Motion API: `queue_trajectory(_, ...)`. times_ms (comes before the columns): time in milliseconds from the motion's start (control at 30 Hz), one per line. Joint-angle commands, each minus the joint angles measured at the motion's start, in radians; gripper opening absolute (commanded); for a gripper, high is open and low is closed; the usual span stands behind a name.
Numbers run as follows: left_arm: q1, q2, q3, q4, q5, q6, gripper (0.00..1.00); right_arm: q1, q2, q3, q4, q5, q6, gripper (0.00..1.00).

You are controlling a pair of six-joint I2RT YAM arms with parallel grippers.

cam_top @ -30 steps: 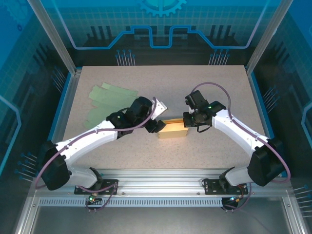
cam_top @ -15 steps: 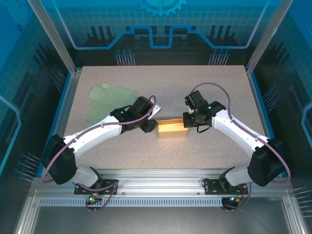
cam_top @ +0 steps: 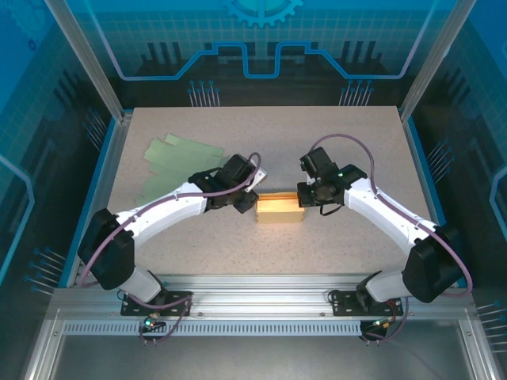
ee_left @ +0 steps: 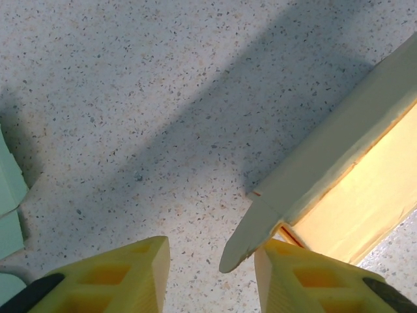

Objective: Fold the paper box

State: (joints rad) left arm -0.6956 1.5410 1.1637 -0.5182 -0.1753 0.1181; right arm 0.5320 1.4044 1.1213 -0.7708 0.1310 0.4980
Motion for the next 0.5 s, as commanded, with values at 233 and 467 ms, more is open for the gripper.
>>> queue_trajectory(233, 0.006, 0.03, 0.073, -0.054, 0.049, -0.044, 0.24, 0.017, -0.015, 0.016, -0.021, 0.004, 0.009, 0.08)
queue_trajectory(467, 0.007, 0.036, 0.081, -0.068, 0.041, -0.042, 0.28, 0.017, -0.012, 0.015, -0.018, 0.002, 0.008, 0.08)
